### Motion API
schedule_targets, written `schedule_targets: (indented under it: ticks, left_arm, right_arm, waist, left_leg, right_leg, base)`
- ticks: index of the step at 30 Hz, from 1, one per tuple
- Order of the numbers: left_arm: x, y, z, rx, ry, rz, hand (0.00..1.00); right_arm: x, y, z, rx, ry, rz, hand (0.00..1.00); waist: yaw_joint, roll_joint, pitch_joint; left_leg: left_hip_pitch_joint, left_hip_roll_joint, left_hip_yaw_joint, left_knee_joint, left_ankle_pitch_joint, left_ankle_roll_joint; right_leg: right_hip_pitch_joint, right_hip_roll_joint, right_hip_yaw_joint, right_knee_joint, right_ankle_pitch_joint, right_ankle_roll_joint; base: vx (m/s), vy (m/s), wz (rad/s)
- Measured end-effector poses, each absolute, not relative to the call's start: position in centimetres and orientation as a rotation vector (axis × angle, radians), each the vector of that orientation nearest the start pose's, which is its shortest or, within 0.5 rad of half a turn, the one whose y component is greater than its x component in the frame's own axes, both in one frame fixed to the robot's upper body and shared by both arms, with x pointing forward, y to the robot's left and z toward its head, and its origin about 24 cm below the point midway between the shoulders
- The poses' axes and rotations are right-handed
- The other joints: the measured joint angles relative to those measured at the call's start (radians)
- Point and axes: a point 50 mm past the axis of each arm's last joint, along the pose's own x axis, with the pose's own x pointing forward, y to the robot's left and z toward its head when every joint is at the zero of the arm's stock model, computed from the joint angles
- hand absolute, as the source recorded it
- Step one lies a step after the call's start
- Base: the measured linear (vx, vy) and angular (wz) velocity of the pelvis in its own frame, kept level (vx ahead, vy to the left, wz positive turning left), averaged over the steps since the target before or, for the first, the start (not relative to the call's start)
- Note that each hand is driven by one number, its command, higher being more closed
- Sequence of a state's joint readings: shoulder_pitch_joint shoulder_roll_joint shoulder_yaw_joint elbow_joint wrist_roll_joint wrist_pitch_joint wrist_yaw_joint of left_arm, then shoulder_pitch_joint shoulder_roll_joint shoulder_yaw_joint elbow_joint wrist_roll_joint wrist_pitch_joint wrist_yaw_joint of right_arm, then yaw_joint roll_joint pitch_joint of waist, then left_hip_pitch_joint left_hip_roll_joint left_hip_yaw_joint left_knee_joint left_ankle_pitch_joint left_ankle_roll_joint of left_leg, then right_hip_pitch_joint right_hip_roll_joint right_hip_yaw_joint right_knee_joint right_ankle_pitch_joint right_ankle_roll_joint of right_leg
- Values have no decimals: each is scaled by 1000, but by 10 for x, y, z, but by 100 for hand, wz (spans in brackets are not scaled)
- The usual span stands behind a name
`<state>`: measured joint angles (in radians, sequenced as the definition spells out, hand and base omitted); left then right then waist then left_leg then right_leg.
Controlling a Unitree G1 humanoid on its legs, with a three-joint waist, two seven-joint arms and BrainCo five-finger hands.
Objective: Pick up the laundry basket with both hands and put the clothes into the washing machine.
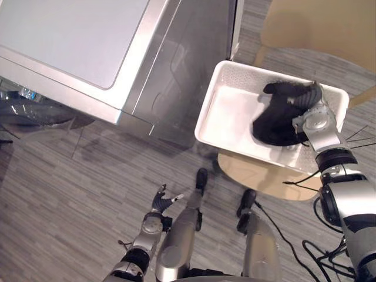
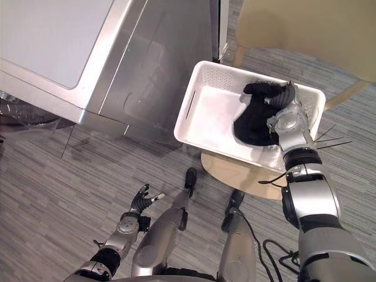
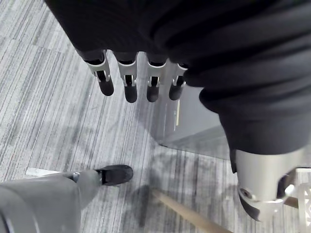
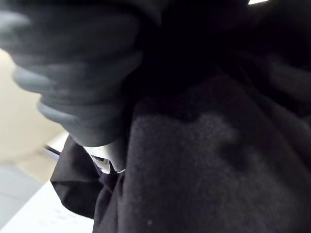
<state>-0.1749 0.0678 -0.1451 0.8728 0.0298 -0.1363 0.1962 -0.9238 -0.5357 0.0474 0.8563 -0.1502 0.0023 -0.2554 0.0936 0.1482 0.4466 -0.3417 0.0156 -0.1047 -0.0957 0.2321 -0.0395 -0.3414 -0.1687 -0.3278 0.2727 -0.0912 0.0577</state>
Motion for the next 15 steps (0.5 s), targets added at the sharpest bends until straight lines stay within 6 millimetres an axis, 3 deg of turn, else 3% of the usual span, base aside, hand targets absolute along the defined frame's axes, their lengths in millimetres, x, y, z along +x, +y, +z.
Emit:
schedule_targets:
  ticks: [4,7,9,11,13,15]
  left_arm:
    - [220,159,-99,219,591,70,0]
    - [204,162,-108,224,645,76,0]
    - [194,164,-113,231,672,77,0]
    - [184,168,-119,221,704,102,0]
    - [172,174,-124,220,737,124,0]
    - [152,182,-131,223,791,148,0]
  right_arm:
    - [373,-224,156,-293,-228,-326,100]
    - [346,-198,118,-89,-215,-235,100]
    - [330,-182,105,37,-221,-180,100]
    - [316,-166,104,148,-264,-123,100]
    - [308,-153,108,228,-310,-69,100]
    - [294,-133,117,304,-374,20,100]
  waist:
    - [-23,-46,-42]
    - [-30,-75,-111]
    - [-33,-85,-157]
    - [-33,-90,-202]
    - [-30,-95,-233]
    - [-24,-122,-255]
  left_leg:
    - [35,10,0,1,-3,-4]
    - [74,5,-3,1,-12,-16]
    - [107,2,-5,0,-20,-25]
    - [132,3,-4,0,-35,-37]
    - [156,11,3,-1,-72,-10]
    - [194,16,30,-2,-82,-5]
  right_leg:
    - [51,17,-2,-36,13,-4]
    - [107,16,-10,-69,15,0]
    - [154,15,-17,-95,17,5]
    - [189,19,-21,-116,18,9]
    - [214,31,-14,-135,18,10]
    - [242,37,13,-145,21,11]
  base:
    - [43,-71,-3]
    - [95,-49,5]
    - [75,-26,9]
    - [19,-7,4]
    - [10,-8,-13]
    - [-1,-3,-28]
